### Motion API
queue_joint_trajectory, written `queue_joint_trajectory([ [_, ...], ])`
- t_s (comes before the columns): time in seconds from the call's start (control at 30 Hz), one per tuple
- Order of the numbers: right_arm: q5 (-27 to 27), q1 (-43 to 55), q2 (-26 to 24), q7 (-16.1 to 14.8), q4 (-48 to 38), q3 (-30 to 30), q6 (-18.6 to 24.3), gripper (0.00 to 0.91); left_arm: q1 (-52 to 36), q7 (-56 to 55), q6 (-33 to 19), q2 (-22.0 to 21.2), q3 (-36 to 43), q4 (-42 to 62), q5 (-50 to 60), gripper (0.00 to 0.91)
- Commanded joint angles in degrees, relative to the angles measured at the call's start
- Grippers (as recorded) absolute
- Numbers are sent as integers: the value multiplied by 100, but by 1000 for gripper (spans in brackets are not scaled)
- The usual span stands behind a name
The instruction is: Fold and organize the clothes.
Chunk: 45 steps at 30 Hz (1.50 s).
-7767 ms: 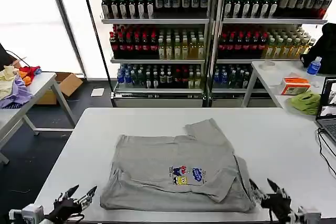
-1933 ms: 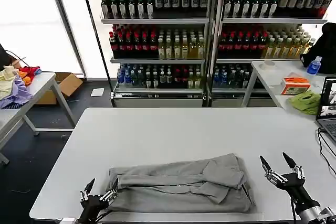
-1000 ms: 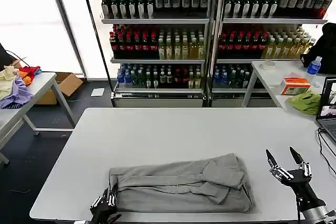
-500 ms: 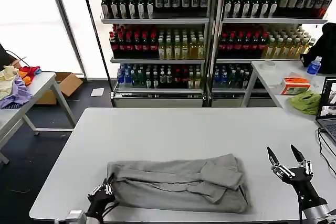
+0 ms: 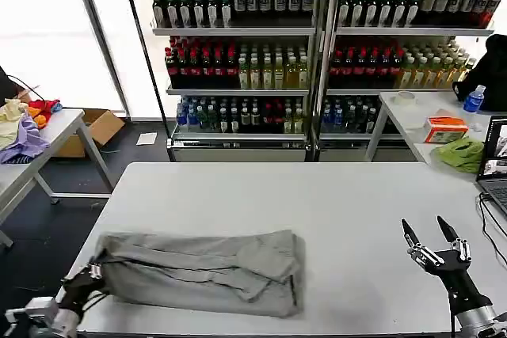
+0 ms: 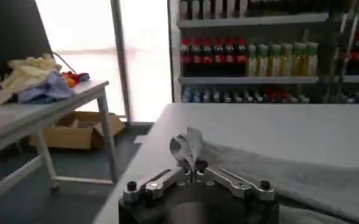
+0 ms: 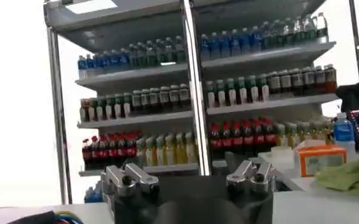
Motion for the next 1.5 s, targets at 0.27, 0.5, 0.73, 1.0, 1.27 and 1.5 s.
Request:
queue_joint_trajectory([
  [0.27,-19,-122,21,30,73,58,9,907,-513,-430,578,801,381,-1341,-1419,10],
  [0.5,-96,-214,161,12,159,44,8,907,-944,-639,594,878,1836,-1708,-1491,0],
  [0.73,-216,-271,347,20,134,-5,39,907,-1245,-728,583,701,2990,-1700,-1443,10],
  [1.0,-321,-382,511,6,186,-34,60,907,-1455,-770,425,442,3930,-1297,-1475,0],
  [1.27,-431,-460,606,-4,237,-123,78,907,-1648,-872,445,56,4426,-993,-1679,10],
  [1.5,-419,-451,620,-6,273,-119,73,907,-1802,-1128,670,-545,4652,-533,-1763,907],
])
